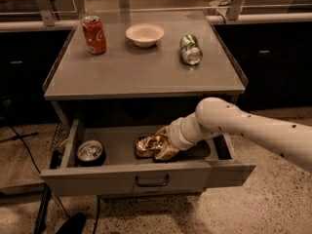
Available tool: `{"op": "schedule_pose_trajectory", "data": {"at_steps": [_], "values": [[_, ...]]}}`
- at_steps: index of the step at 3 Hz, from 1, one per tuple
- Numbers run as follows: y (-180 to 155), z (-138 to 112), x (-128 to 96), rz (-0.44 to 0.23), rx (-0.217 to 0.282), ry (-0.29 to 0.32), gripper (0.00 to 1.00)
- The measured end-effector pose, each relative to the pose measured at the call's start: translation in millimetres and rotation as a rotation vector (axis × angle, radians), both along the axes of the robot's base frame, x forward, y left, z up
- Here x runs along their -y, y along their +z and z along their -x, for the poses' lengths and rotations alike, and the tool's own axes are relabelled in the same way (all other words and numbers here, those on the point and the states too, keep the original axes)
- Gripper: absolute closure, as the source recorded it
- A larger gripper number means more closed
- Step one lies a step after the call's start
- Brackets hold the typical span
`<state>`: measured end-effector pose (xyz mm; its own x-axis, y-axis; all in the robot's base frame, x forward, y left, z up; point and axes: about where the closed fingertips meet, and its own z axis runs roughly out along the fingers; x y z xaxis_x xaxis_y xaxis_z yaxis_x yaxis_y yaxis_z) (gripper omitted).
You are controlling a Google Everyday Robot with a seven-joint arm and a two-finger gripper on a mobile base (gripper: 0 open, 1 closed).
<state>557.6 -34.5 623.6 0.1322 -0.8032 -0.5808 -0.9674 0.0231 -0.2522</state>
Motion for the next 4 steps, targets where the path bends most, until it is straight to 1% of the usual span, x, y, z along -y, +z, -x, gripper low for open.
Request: {"op": "schedule_pose_trajectory", "data": {"at_steps": [1, 4], "values": [[0.0, 0.0, 0.0, 0.000, 0.000, 0.000, 0.81], [-0.1, 0.0, -0.1, 0.000, 0.000, 0.000, 0.11]]}}
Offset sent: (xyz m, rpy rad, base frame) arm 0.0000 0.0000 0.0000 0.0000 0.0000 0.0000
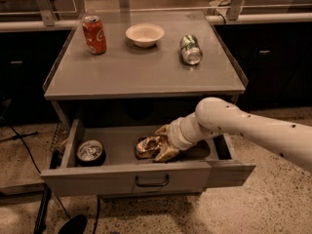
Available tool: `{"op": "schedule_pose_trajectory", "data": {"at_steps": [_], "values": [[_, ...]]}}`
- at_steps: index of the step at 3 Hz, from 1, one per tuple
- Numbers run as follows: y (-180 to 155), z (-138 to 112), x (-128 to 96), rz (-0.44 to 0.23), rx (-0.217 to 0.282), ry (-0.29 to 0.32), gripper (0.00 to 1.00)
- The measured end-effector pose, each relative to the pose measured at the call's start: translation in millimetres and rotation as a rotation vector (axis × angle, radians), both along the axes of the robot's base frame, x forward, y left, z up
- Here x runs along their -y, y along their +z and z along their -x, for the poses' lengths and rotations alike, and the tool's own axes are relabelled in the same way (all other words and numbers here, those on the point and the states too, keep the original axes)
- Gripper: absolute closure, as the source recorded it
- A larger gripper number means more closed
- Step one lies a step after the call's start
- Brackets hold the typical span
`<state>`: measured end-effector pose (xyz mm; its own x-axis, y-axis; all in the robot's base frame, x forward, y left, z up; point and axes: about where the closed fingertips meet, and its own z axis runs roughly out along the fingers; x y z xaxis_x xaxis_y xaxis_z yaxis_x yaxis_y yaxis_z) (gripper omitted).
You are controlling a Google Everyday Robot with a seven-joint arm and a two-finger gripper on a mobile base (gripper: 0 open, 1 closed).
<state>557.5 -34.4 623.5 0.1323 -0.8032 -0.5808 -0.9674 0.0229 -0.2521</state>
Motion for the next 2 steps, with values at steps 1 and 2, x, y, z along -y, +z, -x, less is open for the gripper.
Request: {"op": "schedule_pose_trajectory", "data": {"at_steps": [1, 2], "values": [[-0.1, 0.0, -0.1, 0.000, 0.000, 0.000, 0.00], [-0.1, 0.0, -0.1, 0.000, 0.000, 0.000, 0.00]]}}
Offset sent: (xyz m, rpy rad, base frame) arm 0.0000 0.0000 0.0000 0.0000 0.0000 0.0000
